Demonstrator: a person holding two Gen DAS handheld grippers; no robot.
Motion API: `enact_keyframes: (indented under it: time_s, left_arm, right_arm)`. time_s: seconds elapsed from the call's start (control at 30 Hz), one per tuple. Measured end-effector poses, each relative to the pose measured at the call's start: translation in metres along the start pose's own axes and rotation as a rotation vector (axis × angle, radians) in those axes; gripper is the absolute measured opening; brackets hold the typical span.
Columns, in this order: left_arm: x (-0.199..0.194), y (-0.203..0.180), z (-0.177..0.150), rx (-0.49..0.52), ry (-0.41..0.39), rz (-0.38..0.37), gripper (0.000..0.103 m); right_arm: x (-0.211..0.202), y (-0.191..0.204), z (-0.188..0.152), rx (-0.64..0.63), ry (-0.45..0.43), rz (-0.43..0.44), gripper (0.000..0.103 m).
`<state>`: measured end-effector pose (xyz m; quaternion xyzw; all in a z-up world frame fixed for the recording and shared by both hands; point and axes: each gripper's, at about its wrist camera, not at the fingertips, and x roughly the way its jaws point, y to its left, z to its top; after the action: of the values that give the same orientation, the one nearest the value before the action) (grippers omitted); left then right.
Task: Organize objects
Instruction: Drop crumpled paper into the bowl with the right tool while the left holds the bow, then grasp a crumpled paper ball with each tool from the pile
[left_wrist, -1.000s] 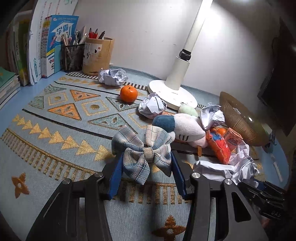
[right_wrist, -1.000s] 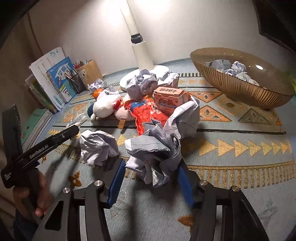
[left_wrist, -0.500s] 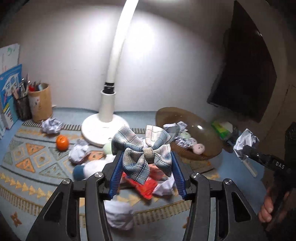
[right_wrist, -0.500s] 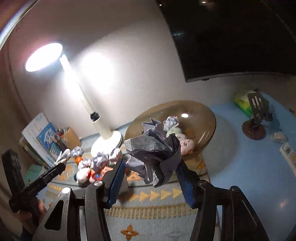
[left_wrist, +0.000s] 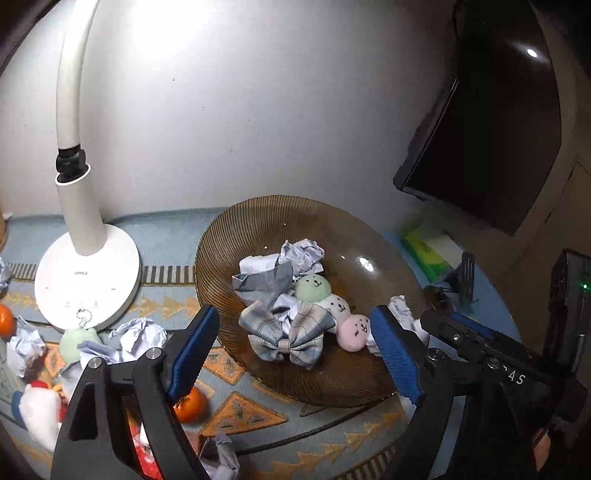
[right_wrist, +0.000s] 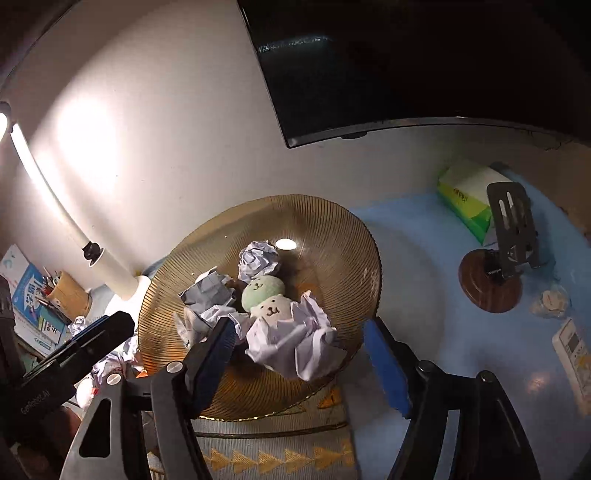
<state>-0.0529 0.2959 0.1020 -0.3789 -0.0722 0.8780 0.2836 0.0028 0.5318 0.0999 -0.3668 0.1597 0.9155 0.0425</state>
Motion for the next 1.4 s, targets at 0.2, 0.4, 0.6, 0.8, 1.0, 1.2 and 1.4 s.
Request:
enact_keyframes:
  time_s: [0.2, 0.4, 0.6, 0.8, 1.0, 1.2, 1.4]
  left_arm:
    - [-0.079, 0.004, -0.025, 0.055, -0.108, 0.04, 0.083]
    - [-0.183, 0.037, -0.074, 0.035, -0.25, 0.106, 0.103]
    - [-0.196, 0.106, -0.132, -0.046, -0.212, 0.305, 0.102]
    - [-0.179, 0.154, -0.162, -0.099, -0.197, 0.378, 0.102]
    - [-0.18, 0.174, -0.168, -0.201, -0.212, 0.346, 0.102]
    - [-0.179, 0.185, -0.172, -0.255, -0.196, 0.327, 0.102]
    - [-0.176, 0.181, -0.175, -0.236, -0.182, 0.338, 0.102]
  right_arm:
    - [-0.038, 0.011, -0.032, 0.0, -0.005, 0.073, 0.071]
    - [-0.07, 0.052, -0.084, 0.037, -0.012, 0.21, 0.089]
    - [-0.035, 0.103, -0.145, -0.048, -0.007, 0.167, 0.093]
    - [-0.017, 0.137, -0.177, -0.232, -0.049, 0.076, 0.093]
    - [-0.011, 0.163, -0.193, -0.385, -0.05, -0.001, 0.098]
    - [-0.009, 0.168, -0.196, -0.429, -0.045, -0.012, 0.098]
    - [-0.007, 0.166, -0.195, -0.41, -0.032, -0.006, 0.098]
